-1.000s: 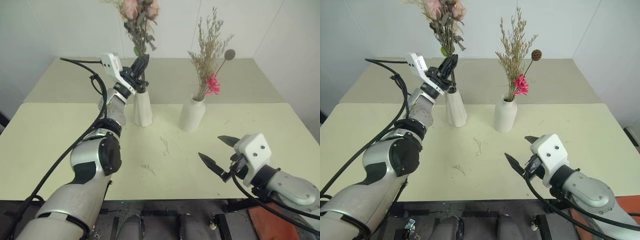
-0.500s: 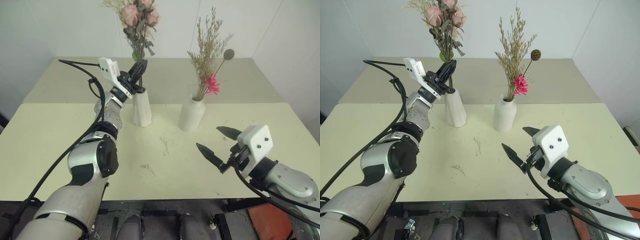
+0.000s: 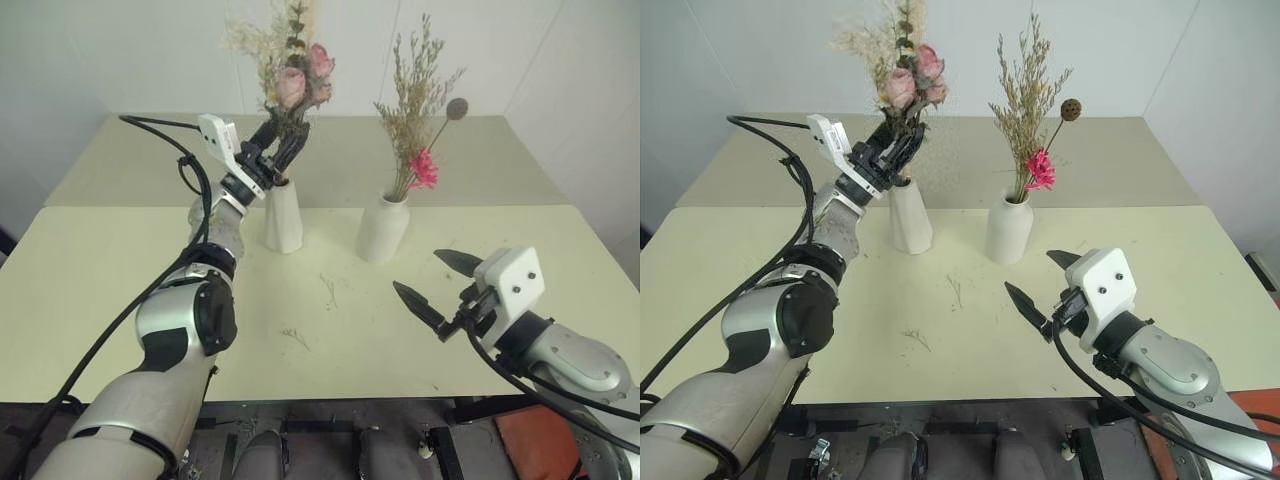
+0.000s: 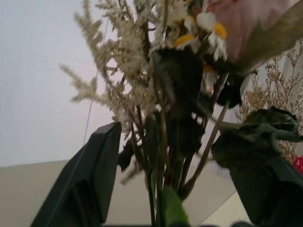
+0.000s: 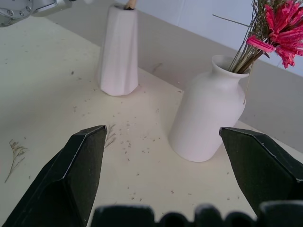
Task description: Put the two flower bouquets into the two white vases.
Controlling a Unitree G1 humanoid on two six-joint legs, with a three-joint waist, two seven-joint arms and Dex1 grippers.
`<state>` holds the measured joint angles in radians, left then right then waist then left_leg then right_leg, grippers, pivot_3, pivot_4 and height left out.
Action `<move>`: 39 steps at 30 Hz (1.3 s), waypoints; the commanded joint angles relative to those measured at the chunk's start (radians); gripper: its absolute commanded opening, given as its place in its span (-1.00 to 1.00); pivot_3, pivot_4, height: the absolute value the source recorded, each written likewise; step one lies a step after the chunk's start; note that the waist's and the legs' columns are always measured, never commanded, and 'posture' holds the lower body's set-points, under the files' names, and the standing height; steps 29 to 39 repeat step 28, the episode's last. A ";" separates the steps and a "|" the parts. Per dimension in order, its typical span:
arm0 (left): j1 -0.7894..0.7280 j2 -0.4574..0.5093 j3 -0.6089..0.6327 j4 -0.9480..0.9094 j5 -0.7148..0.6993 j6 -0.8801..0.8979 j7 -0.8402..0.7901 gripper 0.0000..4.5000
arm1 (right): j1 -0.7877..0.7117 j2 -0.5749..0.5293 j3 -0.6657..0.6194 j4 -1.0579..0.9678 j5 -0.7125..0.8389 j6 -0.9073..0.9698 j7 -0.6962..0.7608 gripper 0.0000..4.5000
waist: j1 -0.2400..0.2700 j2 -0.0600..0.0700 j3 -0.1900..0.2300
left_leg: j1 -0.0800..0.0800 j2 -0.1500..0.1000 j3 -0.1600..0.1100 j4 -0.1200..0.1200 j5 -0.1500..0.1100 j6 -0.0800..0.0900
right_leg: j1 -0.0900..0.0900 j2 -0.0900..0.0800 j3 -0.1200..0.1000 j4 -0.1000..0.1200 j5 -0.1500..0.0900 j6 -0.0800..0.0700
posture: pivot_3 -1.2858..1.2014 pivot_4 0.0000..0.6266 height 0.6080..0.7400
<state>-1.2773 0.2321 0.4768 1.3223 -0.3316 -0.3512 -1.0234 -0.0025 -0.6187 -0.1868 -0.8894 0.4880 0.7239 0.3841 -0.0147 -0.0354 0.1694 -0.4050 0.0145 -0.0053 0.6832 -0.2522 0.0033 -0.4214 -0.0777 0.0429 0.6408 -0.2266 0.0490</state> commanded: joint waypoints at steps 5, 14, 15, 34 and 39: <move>0.037 0.071 0.055 -0.073 -0.088 0.033 -0.081 0.98 | -0.002 -0.007 -0.002 0.004 -0.024 -0.048 0.022 1.00 | -0.003 0.000 0.000 | 0.001 0.000 0.000 0.000 0.000 0.000 | 0.000 0.000 0.000 0.001 0.000 0.000 | 0.03 -0.52 1.00; 0.283 0.216 -0.034 -0.384 -0.118 0.189 -0.261 0.98 | -0.002 -0.015 -0.018 0.036 -0.038 -0.065 0.052 1.00 | -0.003 0.001 0.000 | 0.001 0.000 0.000 0.000 0.000 0.000 | 0.000 0.000 0.000 0.001 0.000 0.000 | 0.03 -0.52 1.00; 0.330 0.236 -0.028 -0.488 -0.163 0.256 -0.284 0.98 | 0.007 -0.016 -0.032 0.035 -0.035 -0.068 0.058 1.00 | -0.003 0.001 0.000 | 0.001 0.001 0.000 0.000 0.000 0.000 | 0.000 0.000 0.000 0.001 0.000 0.000 | 0.03 -0.52 1.00; 0.701 0.538 -0.015 -1.145 -0.372 0.621 -0.329 0.98 | 0.112 -0.161 -0.372 0.166 0.055 -0.125 0.289 1.00 | 0.016 0.001 0.000 | 0.013 0.003 0.001 0.001 0.000 0.000 | 0.012 0.000 0.000 -0.002 -0.001 -0.001 | 0.03 -0.52 1.00; 0.701 0.538 -0.015 -1.145 -0.372 0.621 -0.329 0.98 | 0.112 -0.161 -0.372 0.166 0.055 -0.125 0.289 1.00 | 0.016 0.001 0.000 | 0.013 0.003 0.001 0.001 0.000 0.000 | 0.012 0.000 0.000 -0.002 -0.001 -0.001 | 0.03 -0.52 1.00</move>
